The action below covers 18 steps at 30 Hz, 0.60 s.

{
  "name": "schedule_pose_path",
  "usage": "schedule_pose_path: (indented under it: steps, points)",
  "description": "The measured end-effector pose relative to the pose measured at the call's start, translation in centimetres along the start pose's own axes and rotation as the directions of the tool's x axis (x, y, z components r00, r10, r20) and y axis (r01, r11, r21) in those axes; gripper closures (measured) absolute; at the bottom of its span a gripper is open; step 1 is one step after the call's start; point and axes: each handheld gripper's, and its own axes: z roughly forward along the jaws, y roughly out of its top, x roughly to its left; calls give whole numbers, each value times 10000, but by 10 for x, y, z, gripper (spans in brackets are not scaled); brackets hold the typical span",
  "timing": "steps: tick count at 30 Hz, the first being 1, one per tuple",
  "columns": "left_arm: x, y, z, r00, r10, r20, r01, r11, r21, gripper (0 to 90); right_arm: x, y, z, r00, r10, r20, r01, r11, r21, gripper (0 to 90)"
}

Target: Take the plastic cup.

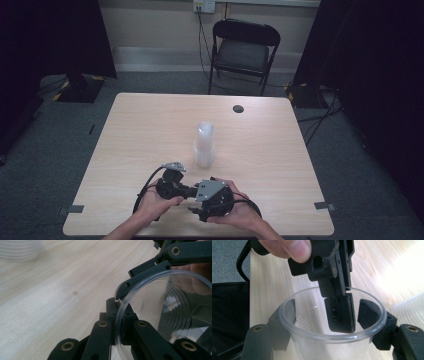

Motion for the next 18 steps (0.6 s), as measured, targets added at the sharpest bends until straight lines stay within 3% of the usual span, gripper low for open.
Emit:
schedule_pose_path:
  steps: [7,18]
  points:
    - [0,0,-1,9998,32,-196,-41,9989,-473,815,-4,-1,-3,9997,245,97,-244,9996,-153,312]
    - [-3,-1,-9,9972,395,-628,-467,9920,-1170,703,-9,-3,-6,9980,546,311,-540,9984,-181,312]
